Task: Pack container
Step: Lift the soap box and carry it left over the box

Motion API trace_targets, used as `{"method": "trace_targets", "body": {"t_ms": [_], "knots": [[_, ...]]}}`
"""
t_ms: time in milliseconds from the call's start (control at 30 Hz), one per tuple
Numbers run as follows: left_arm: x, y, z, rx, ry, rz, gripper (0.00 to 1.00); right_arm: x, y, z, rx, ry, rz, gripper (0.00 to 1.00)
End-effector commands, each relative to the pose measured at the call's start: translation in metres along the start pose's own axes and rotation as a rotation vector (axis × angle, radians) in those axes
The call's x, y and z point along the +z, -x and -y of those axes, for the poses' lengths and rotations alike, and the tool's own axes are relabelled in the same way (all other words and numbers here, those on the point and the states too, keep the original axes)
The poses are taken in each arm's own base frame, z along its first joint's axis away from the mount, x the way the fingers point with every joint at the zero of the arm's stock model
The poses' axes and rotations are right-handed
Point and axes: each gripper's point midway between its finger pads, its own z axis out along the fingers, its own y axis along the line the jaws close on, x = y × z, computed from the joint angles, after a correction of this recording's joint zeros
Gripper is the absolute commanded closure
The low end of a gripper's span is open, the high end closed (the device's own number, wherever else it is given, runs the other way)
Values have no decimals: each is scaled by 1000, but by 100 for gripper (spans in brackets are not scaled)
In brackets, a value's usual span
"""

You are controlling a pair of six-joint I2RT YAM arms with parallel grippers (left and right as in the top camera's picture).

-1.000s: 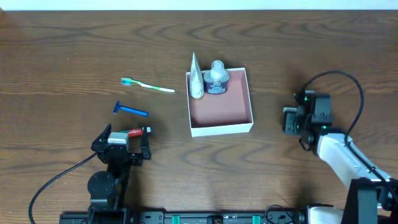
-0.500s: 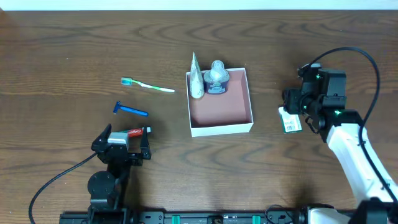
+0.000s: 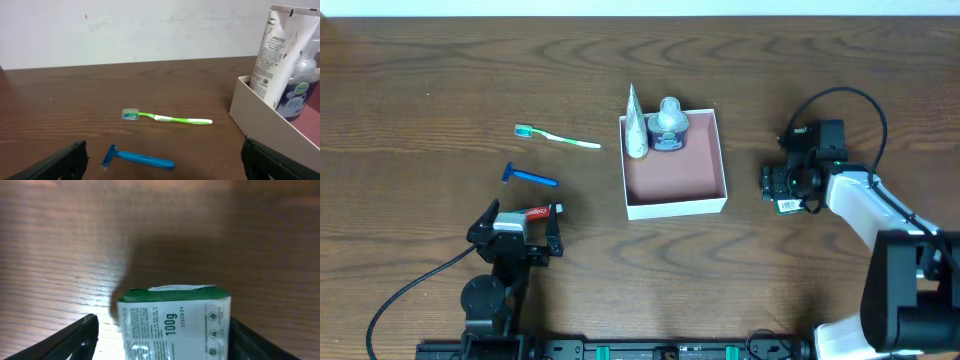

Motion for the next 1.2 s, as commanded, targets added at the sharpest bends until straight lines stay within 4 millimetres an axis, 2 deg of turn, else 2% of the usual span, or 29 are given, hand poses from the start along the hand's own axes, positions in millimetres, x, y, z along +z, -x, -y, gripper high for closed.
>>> {"method": "trace_targets", "body": {"t_ms": [0,167,400,600,733,833,1167], "knots": [[1,-17,3,0,-13,-53,2,6,-7,5,-1,-5,-33,24],[1,-17,3,0,-13,-53,2,8,-21,4,6,-1,-91,32],[1,-17,3,0,-13,-53,2,6,-38,3,18,3,-158,50],[1,-17,3,0,-13,-53,2,6,-37,-4,27,41,-155,53],[1,-17,3,0,-13,-53,2,1,-25,-17,30,118,-126,53],[1,-17,3,0,-13,-53,2,-9,-6,-31,27,203,-83,54],[1,-17,3,0,-13,-53,2,-70,63,-76,29,463,81,57]]}}
